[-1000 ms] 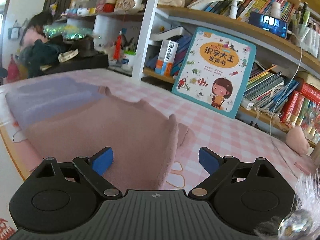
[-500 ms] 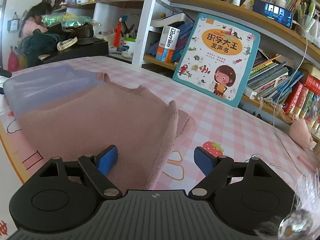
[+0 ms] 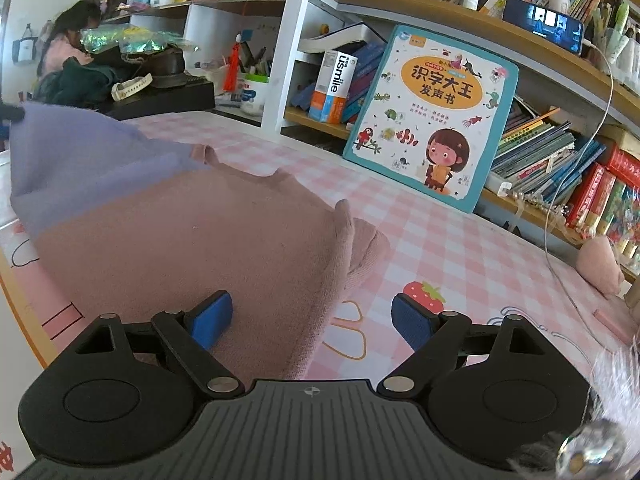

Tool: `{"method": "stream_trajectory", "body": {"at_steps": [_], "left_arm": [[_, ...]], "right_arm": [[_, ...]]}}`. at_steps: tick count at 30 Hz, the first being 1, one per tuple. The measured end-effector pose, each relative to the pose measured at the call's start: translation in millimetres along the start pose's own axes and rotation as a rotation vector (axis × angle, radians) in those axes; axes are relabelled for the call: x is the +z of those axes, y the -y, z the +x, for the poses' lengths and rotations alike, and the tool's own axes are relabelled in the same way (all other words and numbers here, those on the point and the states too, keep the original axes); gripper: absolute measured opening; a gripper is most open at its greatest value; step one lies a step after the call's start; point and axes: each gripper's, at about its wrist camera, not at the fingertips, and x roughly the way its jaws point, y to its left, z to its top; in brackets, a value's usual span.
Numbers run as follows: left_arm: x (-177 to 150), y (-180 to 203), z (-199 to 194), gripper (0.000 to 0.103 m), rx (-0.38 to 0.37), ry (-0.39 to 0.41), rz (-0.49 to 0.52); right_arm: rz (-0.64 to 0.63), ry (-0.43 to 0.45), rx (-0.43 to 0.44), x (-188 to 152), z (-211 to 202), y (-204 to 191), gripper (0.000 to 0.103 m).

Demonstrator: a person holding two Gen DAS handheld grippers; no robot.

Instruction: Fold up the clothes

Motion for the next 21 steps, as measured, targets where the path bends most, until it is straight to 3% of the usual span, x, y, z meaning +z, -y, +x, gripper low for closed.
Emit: {"method": "stream_trajectory", "body": {"at_steps": [6, 15, 21], "left_arm": [[1.5, -24.0, 5.3, 0.027, 0.027, -0.059, -0.081], [-2.6, -33.3, 20.7, 0.028, 0.072, -0.08, -0.136], [-2.3, -27.8, 28.2, 0.038, 0.064, -0.066, -0.15]], "right_arm": [[-0.011, 0.004, -0.009, 0.1, -0.5, -1.6, 0.086], [0.007, -0.001, 0.005, -0.9, 0.0, 0.7, 0.086], [0.044, -0.012, 0.032, -1.1, 1.3, 7.2, 0.086]]}}
